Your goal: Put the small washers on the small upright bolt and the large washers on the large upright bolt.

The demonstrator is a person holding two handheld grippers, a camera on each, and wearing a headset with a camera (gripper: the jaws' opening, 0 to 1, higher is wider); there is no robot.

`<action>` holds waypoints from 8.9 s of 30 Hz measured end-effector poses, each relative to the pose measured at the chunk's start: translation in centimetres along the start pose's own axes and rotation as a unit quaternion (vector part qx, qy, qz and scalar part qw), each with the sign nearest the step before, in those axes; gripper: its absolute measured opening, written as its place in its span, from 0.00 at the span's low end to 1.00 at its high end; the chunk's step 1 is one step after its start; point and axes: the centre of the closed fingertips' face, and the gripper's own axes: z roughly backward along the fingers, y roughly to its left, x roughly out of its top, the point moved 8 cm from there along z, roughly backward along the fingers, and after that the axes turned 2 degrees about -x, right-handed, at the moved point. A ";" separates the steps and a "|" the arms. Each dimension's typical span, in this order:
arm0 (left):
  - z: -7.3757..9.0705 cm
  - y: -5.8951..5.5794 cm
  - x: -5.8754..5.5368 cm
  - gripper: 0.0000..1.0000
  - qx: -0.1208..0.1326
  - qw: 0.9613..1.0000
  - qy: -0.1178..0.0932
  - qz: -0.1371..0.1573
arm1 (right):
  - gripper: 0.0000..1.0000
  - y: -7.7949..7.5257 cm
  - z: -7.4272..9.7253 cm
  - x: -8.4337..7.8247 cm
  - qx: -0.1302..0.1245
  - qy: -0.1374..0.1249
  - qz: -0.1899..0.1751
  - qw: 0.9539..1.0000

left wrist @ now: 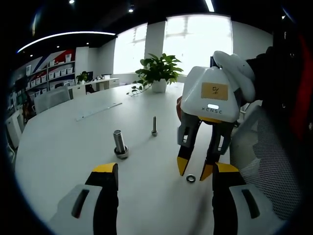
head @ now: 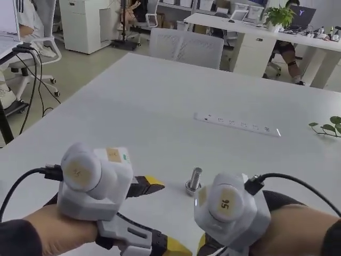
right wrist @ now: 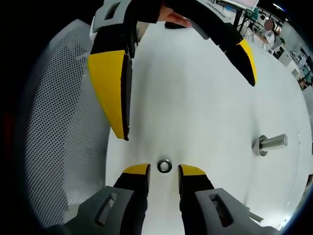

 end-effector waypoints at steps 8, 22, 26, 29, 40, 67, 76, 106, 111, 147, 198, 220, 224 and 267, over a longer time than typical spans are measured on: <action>0.0 0.0 0.0 0.78 0.002 1.000 -0.002 0.000 | 0.22 0.1 -0.2 -0.1 -0.008 -0.002 0.010 1.000; 0.1 0.1 0.0 0.78 0.005 1.000 -0.004 0.002 | 0.15 0.7 -0.3 0.0 -0.025 0.001 0.055 0.998; 0.1 0.0 0.0 0.78 0.004 1.000 -0.003 0.002 | 0.15 0.7 -0.3 0.0 -0.022 -0.004 0.054 0.998; 0.1 0.1 0.0 0.78 0.006 1.000 -0.004 0.003 | 0.14 0.5 -0.3 -0.1 -0.023 -0.005 0.047 0.999; 0.0 0.0 0.1 0.78 0.004 1.000 -0.004 0.002 | 0.13 -0.5 0.0 -0.9 -0.026 -0.003 0.021 0.999; -0.5 -0.1 0.1 0.78 -0.009 1.000 0.005 -0.002 | 0.13 -3.8 3.3 -7.9 -0.069 0.032 -0.071 0.995; -0.5 -0.1 0.0 0.78 -0.011 1.000 0.008 -0.001 | 0.13 -5.0 5.1 -9.5 -0.082 0.039 -0.089 0.992; -0.6 0.0 -0.2 0.77 -0.009 1.000 0.008 0.001 | 0.13 -9.0 11.1 -8.7 -0.138 0.040 -0.075 0.987; -0.6 0.0 -0.1 0.77 -0.007 1.000 0.006 0.001 | 0.13 -9.7 11.4 -7.6 -0.142 0.038 -0.062 0.987; -0.9 0.2 -0.3 0.77 -0.005 1.000 0.007 0.009 | 0.13 -12.1 9.3 -7.1 -0.110 0.066 -0.030 0.991; -0.9 0.2 -0.7 0.77 -0.004 1.000 0.012 0.014 | 0.13 -12.7 4.6 -8.7 -0.082 0.076 -0.043 0.993; -0.9 0.3 -0.5 0.77 -0.004 1.000 0.012 0.013 | 0.15 -12.8 4.8 -8.9 -0.082 0.073 -0.050 0.993; -0.9 0.3 -0.6 0.77 -0.004 1.000 0.013 0.014 | 0.17 -12.8 4.8 -9.0 -0.083 0.072 -0.054 0.993; -1.4 0.3 -0.5 0.77 -0.011 1.000 0.017 0.010 | 0.85 -11.3 5.1 -10.3 -0.114 -0.045 -0.153 0.981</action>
